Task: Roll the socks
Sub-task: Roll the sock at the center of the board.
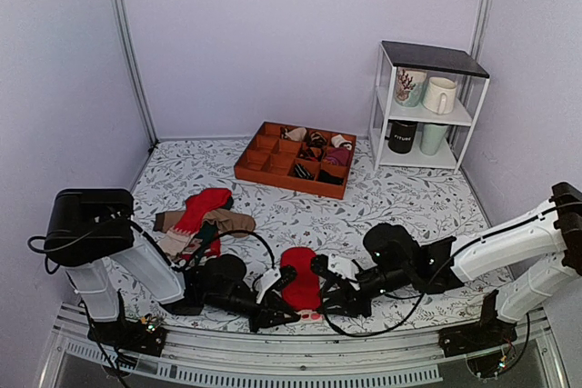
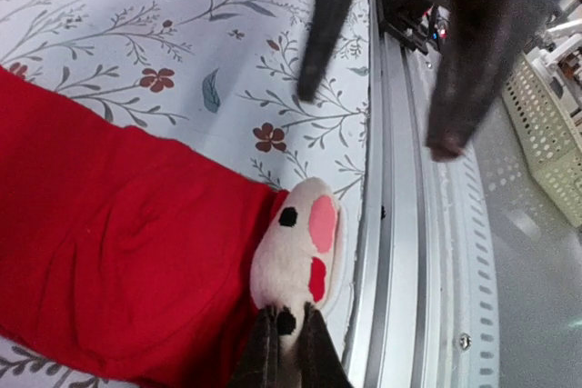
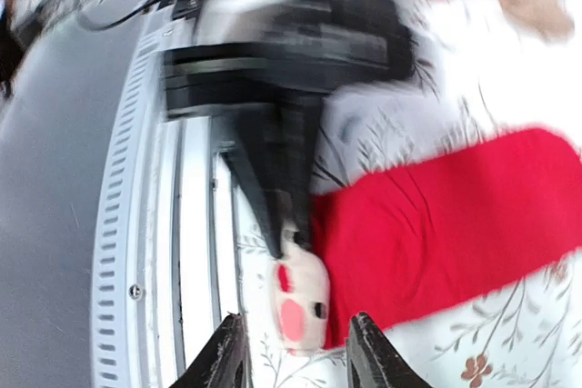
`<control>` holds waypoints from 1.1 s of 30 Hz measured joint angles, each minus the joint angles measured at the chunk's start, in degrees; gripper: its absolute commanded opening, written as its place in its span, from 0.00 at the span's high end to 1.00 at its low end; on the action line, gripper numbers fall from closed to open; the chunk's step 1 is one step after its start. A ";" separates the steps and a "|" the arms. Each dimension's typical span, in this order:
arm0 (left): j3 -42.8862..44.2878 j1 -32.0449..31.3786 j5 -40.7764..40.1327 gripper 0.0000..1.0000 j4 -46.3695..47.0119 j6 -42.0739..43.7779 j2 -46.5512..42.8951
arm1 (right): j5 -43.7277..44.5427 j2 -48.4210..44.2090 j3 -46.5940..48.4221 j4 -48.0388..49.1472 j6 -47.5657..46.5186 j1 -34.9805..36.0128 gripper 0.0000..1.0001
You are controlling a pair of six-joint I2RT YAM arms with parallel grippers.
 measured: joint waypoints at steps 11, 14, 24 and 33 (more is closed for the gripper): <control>0.07 1.42 3.39 1.00 -0.63 -5.18 0.28 | 19.67 5.14 -3.41 7.21 -15.28 11.72 0.60; 0.09 1.57 3.78 1.00 -0.46 -5.46 0.48 | 23.85 7.45 -3.26 7.56 -17.09 13.20 0.60; 0.00 1.75 4.20 1.00 -0.07 -5.53 0.66 | 30.10 8.70 -2.47 8.96 -20.50 14.82 0.61; -0.15 1.86 4.81 1.00 0.31 -5.53 0.85 | 33.97 8.92 -1.64 9.35 -23.23 19.08 0.60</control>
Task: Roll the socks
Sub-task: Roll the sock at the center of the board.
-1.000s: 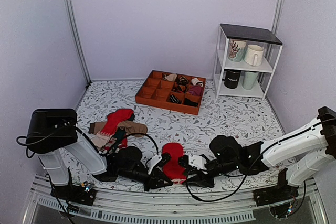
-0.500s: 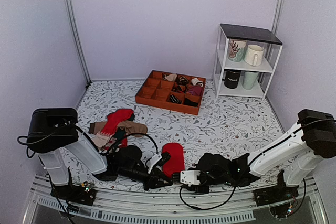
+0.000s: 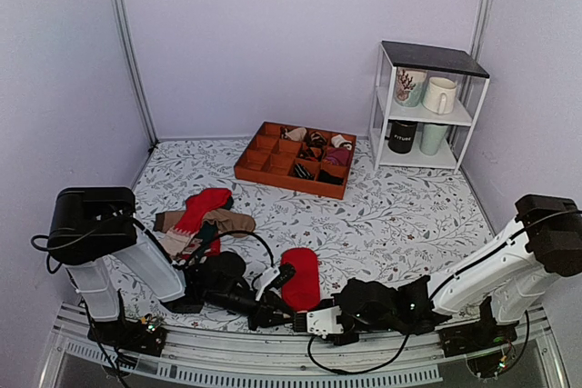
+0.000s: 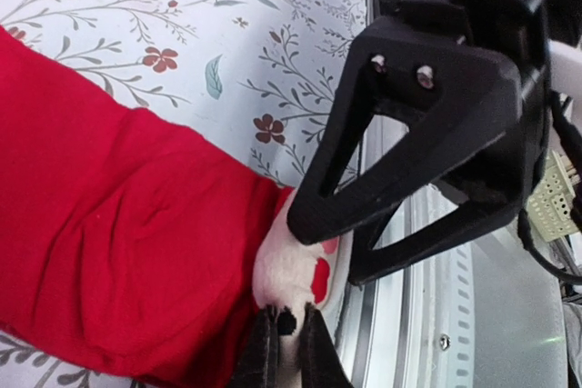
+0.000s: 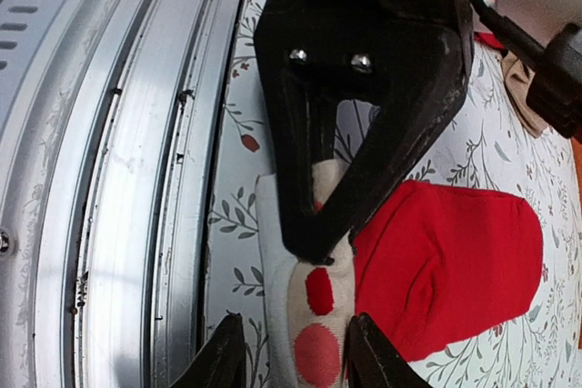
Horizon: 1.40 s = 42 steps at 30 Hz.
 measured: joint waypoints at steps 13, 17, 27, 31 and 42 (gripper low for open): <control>-0.39 0.35 1.05 0.97 0.17 0.02 -0.15 | 1.81 4.55 4.00 -1.62 1.95 0.59 0.94; -1.16 0.35 0.52 0.88 -2.64 0.81 -3.02 | -2.75 4.55 4.90 -2.43 5.51 -1.05 0.94; -2.54 0.11 -8.46 0.69 -18.62 12.81 -20.87 | -34.51 10.19 14.03 -12.48 13.40 -14.51 0.94; -4.26 0.11 -11.13 0.68 -17.29 18.16 -26.03 | -47.06 17.09 20.33 -15.78 15.72 -18.64 0.94; -8.35 -1.29 -12.87 0.65 -13.16 23.02 -22.16 | -65.96 26.97 28.70 -23.26 21.09 -24.22 0.94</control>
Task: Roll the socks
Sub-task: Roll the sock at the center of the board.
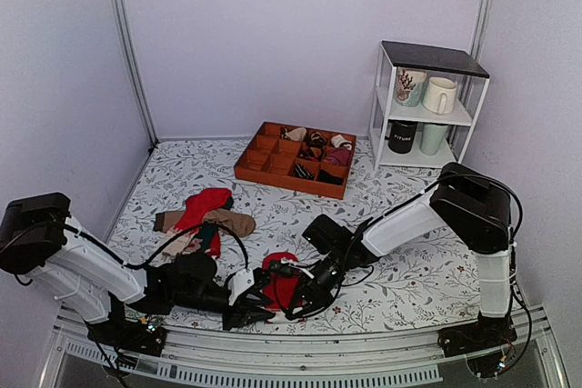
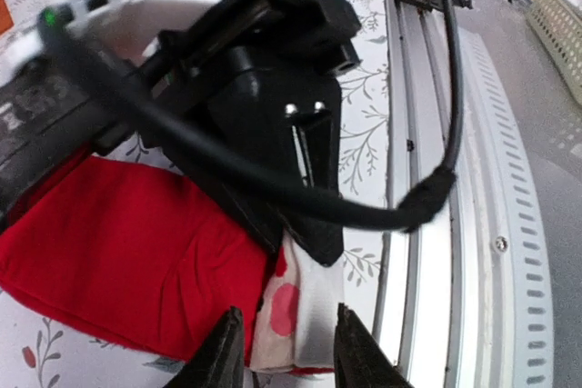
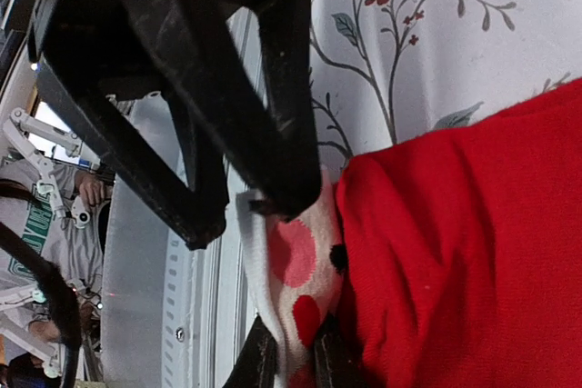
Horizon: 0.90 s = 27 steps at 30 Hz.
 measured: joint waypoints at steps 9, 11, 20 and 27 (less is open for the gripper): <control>0.04 -1.73 0.63 0.65 2.45 1.09 2.84 | -2.43 1.40 1.62 -3.17 2.36 -0.68 0.94; 0.44 -1.90 1.18 0.66 2.93 1.07 5.29 | -2.71 1.46 1.62 -3.58 2.49 -0.72 0.94; 3.72 -3.02 1.27 1.00 6.38 0.48 11.91 | -3.80 1.46 1.62 -6.38 3.08 -0.96 0.94; 3.52 -3.21 1.55 1.00 7.28 -1.79 12.26 | -3.96 1.25 1.49 -6.95 4.83 -1.05 0.79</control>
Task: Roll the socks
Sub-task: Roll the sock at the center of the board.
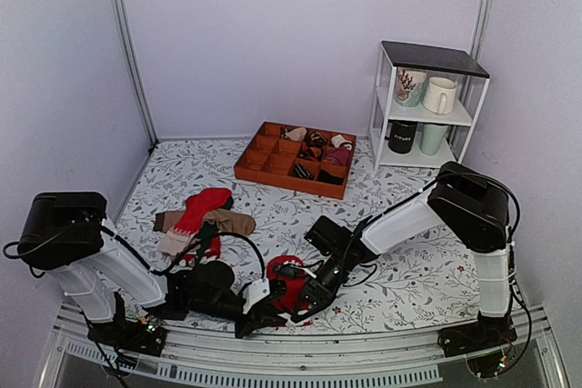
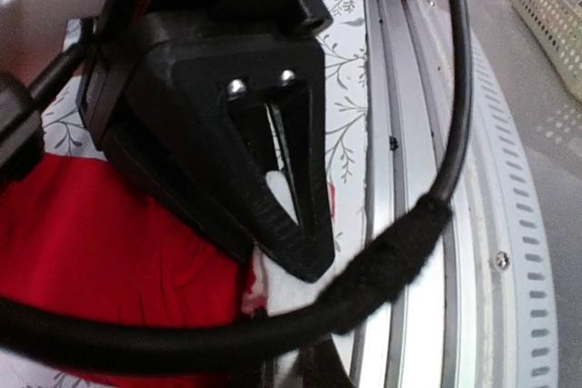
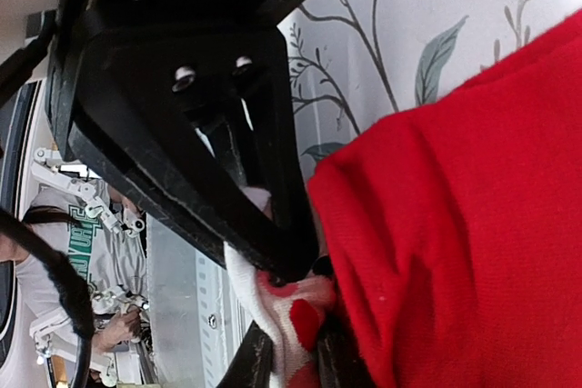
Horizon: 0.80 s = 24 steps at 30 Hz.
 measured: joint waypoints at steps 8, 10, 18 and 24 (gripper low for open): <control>-0.31 0.13 1.55 1.00 3.04 -10.82 2.45 | 11.21 -10.62 -7.96 5.40 1.05 0.76 0.63; -0.74 0.24 2.10 1.00 4.57 -13.73 3.19 | 17.00 -15.96 -12.15 7.89 0.68 0.87 0.58; -2.25 0.28 4.72 1.00 11.28 -21.97 6.54 | 37.88 -32.48 -27.50 25.73 -13.60 10.40 0.38; -2.43 0.31 5.62 1.00 12.48 -24.09 7.17 | 48.96 -28.24 -24.98 26.53 -22.91 18.12 0.41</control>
